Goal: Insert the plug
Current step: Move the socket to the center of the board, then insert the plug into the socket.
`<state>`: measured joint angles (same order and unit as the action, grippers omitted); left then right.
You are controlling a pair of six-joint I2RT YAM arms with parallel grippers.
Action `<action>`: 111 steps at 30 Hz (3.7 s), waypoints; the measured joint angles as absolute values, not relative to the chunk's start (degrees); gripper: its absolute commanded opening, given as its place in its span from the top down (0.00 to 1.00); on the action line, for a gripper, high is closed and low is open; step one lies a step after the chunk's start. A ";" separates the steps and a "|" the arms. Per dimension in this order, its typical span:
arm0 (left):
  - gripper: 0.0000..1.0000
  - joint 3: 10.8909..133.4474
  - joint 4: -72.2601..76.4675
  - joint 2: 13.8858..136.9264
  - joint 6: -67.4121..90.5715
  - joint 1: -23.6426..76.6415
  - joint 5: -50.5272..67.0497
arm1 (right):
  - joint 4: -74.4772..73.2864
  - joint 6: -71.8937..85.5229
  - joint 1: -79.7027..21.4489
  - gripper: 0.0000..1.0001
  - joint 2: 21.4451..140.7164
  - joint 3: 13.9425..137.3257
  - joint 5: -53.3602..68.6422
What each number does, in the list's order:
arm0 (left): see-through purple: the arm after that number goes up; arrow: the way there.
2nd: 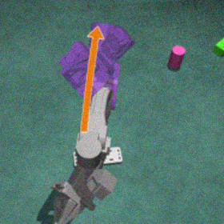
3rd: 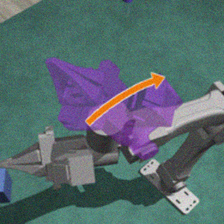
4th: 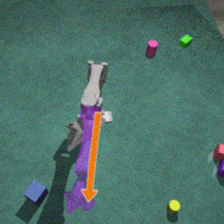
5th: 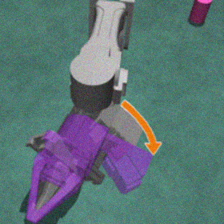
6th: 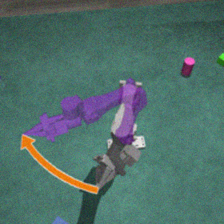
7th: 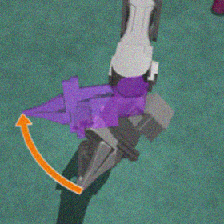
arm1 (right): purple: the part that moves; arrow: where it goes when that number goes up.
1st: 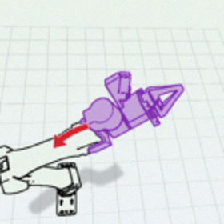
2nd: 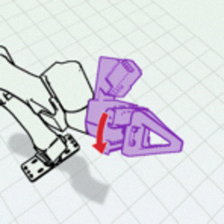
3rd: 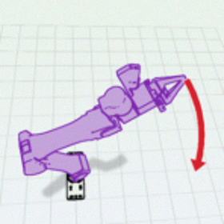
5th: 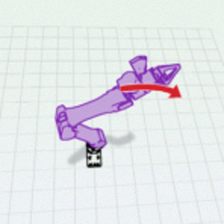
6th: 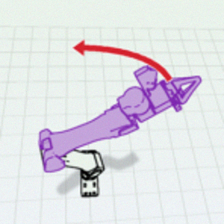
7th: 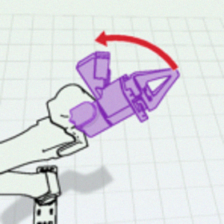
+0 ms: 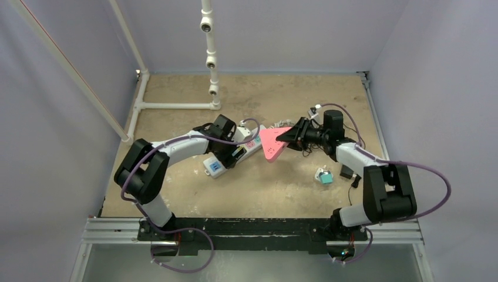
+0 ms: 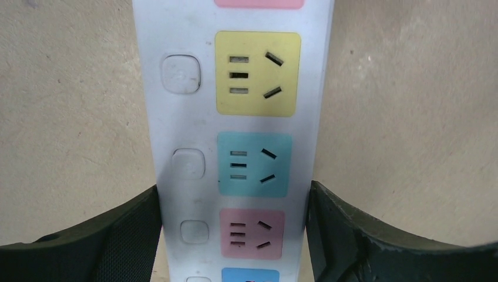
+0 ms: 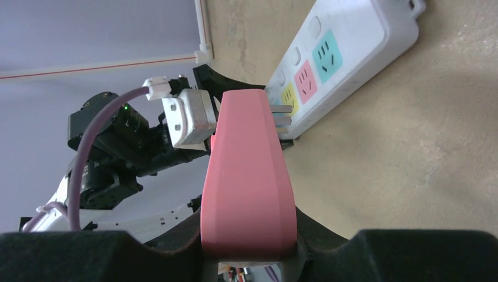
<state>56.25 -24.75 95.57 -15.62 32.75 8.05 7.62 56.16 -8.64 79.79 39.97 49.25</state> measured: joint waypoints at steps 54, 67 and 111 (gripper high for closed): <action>0.21 64.55 -31.27 95.42 -1.17 25.98 9.87 | 62.61 83.33 -8.32 1.00 120.84 47.55 63.51; 0.34 63.26 -30.83 95.70 -4.14 25.87 9.74 | 66.76 86.02 -8.99 1.00 123.70 47.57 62.48; 0.42 60.84 -29.39 95.44 -7.16 25.89 10.07 | 60.88 79.94 -9.47 1.00 124.99 49.58 60.75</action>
<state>60.84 -29.39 95.44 -7.16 25.89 10.07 60.88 79.94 -9.47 124.99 49.58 60.75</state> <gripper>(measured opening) 0.582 0.366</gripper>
